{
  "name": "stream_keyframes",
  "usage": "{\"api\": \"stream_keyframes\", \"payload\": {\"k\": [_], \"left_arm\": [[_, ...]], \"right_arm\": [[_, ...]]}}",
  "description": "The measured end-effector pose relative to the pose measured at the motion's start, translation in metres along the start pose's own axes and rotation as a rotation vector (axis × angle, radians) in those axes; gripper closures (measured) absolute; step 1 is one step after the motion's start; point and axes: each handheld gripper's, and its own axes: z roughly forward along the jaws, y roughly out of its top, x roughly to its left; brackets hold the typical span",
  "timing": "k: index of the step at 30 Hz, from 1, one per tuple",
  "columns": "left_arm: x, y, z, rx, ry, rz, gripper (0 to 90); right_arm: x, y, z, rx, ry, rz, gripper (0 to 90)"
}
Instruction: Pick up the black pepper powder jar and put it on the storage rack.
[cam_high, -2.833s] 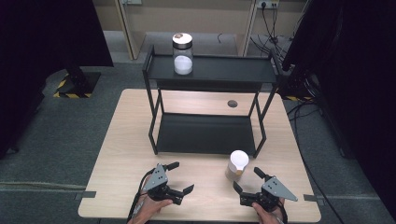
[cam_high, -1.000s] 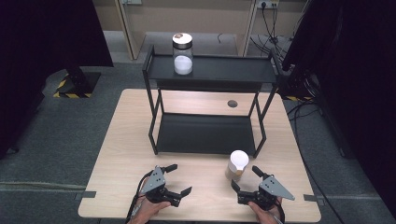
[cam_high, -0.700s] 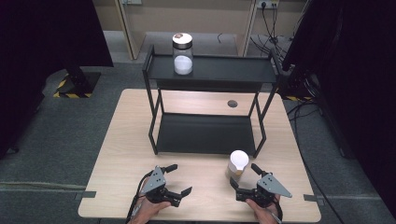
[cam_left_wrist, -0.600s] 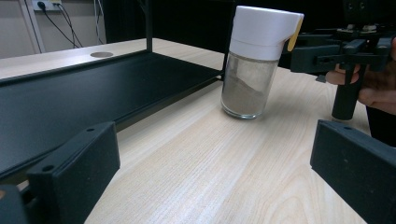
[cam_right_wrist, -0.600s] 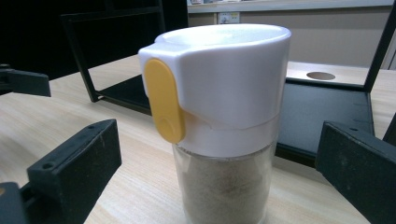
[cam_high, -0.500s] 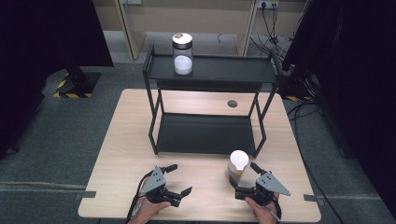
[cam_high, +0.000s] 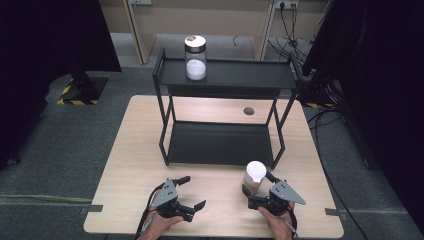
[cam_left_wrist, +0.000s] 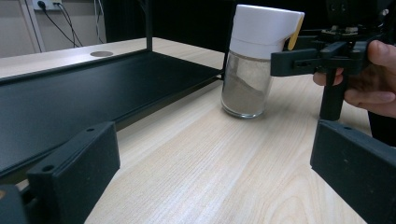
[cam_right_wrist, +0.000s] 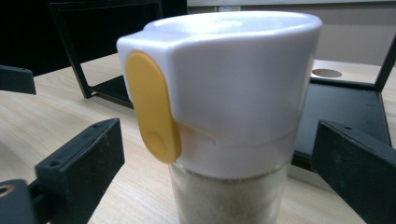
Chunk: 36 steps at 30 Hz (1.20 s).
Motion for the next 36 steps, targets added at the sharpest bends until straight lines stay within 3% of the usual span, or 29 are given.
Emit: {"api": "stream_keyframes", "payload": {"k": [26, 36], "left_arm": [[0.0004, -0.0004, 0.0003, 0.002, 0.002, -0.003, 1.1], [0.0006, -0.0005, 0.0005, 0.003, 0.001, -0.005, 1.1]], "right_arm": [[-0.0023, 0.0015, 0.0096, 0.022, -0.009, -0.024, 28.9], [0.0002, 0.0047, 0.0097, 0.032, -0.019, -0.041, 30.4]]}}
